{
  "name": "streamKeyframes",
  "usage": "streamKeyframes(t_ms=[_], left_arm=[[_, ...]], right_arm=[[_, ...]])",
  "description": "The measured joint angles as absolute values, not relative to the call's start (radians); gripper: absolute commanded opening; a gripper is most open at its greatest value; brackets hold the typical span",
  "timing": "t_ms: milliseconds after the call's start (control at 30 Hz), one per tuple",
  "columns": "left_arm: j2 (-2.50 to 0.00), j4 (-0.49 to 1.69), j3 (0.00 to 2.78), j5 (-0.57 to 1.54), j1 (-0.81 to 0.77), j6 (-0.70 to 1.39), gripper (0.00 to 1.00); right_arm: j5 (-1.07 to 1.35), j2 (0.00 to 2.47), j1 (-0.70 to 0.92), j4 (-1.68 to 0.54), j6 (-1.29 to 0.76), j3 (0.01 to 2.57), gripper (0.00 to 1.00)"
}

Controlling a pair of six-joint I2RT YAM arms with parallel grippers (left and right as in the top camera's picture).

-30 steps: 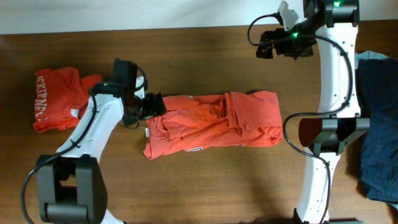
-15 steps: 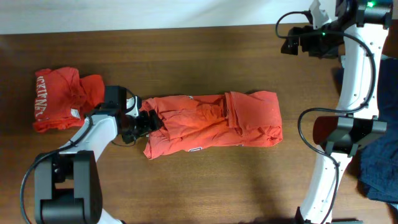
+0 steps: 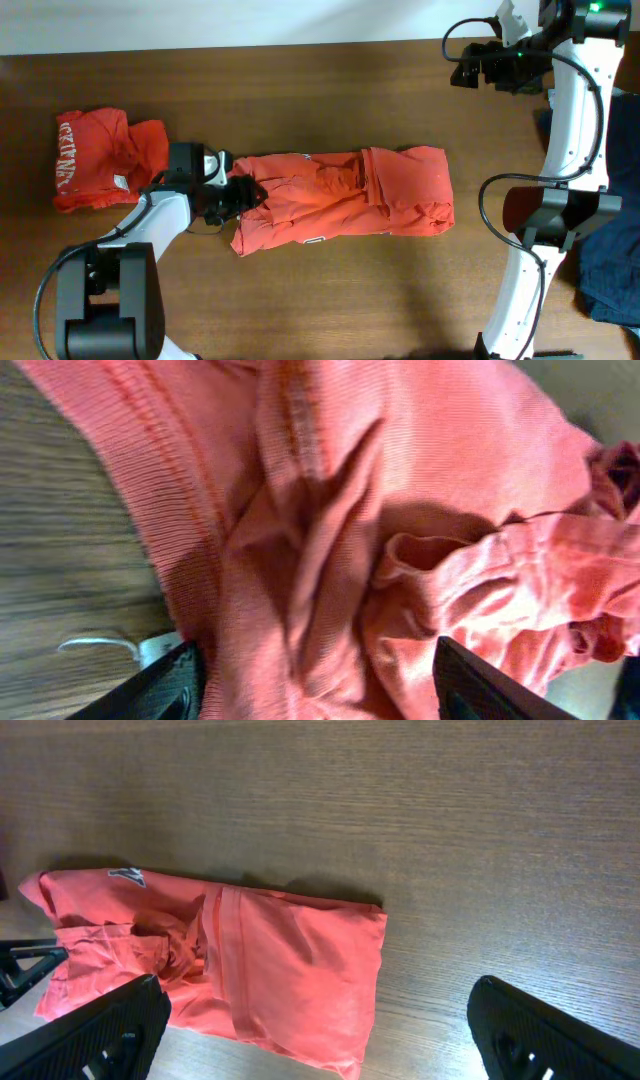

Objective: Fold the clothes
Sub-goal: 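Grasp the orange shirt's left end with the left gripper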

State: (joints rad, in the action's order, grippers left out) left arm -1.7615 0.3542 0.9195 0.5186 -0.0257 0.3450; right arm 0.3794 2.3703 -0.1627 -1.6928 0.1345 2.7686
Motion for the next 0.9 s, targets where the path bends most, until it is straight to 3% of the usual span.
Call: streamKeyframes(t_ms=[200, 267, 300, 467, 767, 833, 900], left_arm=[[-1.761, 0.316, 0.92, 0.537, -0.067, 0.353, 0.39], [-1.761, 0.312, 0.92, 0.54, -0.076, 0.355, 0.1], [-1.761, 0.312, 0.92, 0.541, -0.078, 0.358, 0.01], [-1.761, 0.335, 0.919, 0.548, -0.051, 0.36, 0.0], [-1.736, 0.403, 0.917, 0.554, 0.131, 0.36, 0.01], [-1.728, 0.404, 0.917, 0.554, 0.131, 0.36, 0.24], [-1.728, 0.41, 0.917, 0.55, 0.131, 0.356, 0.37]], right_arm=[[0.379, 2.37, -0.163, -1.693, 0.135, 2.769, 0.99], [0.379, 2.37, -0.163, -1.693, 0.135, 2.769, 0.99], [0.379, 2.37, -0.163, -1.693, 0.135, 2.769, 0.99], [0.379, 2.37, -0.163, -1.693, 0.134, 2.769, 0.99], [0.379, 2.37, -0.193, -1.693, 0.135, 2.769, 0.99], [0.379, 2.37, -0.194, -1.693, 0.134, 2.769, 0.99], [0.379, 2.37, -0.194, -1.693, 0.135, 2.769, 0.99]])
